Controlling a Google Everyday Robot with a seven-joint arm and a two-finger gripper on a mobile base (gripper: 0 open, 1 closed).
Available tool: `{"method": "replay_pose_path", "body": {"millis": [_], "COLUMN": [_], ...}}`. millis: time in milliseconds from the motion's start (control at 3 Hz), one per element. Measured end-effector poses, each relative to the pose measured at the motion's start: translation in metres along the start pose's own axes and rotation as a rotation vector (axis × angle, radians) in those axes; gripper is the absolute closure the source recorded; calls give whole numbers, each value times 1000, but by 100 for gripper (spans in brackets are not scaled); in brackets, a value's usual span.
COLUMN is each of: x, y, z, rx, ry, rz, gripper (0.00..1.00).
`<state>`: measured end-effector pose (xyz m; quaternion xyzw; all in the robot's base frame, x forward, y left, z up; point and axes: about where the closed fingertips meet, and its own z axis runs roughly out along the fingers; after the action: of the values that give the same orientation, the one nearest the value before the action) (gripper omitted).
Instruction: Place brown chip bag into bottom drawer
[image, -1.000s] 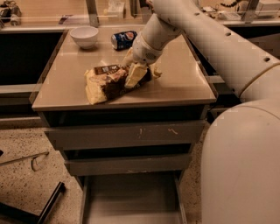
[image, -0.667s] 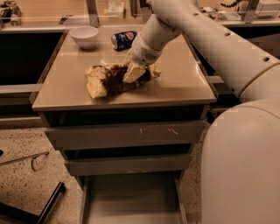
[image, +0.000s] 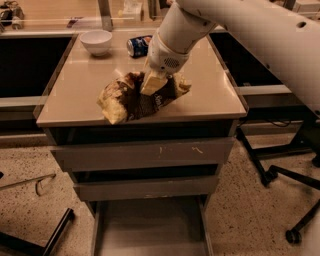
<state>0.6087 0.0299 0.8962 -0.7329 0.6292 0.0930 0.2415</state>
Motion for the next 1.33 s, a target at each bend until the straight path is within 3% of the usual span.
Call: {"method": "replay_pose_path", "body": {"millis": [333,667,1333], "x": [-25,-32,-29], "y": [51,109,112], "z": [-23,-15,-12], "rx": [37,70,75], "ry": [5,10,-11], "rz": [30,58,76], "gripper": [100,100,100]}}
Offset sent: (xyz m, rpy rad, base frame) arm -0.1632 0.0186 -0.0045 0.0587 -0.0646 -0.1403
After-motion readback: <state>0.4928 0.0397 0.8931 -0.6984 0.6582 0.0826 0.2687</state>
